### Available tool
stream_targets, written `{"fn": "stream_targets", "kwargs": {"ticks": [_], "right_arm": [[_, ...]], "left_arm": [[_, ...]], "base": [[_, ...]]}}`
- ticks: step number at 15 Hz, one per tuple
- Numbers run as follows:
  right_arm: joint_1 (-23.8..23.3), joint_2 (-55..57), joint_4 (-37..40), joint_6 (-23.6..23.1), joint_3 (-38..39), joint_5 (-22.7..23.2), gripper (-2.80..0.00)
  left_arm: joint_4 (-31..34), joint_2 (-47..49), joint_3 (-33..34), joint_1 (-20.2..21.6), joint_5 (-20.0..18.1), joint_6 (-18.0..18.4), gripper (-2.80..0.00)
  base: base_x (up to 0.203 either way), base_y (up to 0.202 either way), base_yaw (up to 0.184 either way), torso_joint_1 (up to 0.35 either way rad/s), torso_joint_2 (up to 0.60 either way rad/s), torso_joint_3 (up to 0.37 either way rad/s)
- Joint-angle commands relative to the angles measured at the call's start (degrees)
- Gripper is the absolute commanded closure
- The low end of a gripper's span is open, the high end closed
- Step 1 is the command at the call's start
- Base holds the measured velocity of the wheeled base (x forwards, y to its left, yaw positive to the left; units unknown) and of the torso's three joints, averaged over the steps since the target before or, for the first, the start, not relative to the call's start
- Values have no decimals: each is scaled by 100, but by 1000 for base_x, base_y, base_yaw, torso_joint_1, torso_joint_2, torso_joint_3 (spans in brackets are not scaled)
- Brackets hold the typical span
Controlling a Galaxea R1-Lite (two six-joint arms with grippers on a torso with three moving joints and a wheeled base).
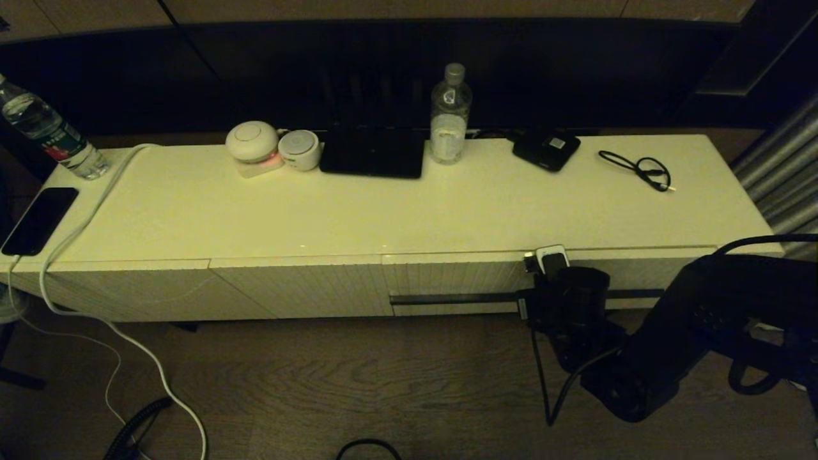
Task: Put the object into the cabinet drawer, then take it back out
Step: Close the drawer, then open the drawer
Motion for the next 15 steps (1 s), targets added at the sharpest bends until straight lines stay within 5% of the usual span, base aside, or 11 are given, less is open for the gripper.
{"fn": "stream_targets", "kwargs": {"ticks": [1,6,11,15], "right_arm": [[0,34,-57,-30,-60,-9,0],[165,-637,81,-170,666,21,0],[641,-2242,992,-514,1938,122,0],[1140,-4041,2384,-1458,2669,161,0]], "left_arm": [[-2,-9,1,2,4,-4,0],[-2,-9,0,2,4,-4,0],[-2,-9,0,2,4,-4,0],[-2,-9,0,2,4,-4,0]], "base": [[0,0,0,0,0,0],[0,0,0,0,0,0],[0,0,0,0,0,0],[0,0,0,0,0,0]]}}
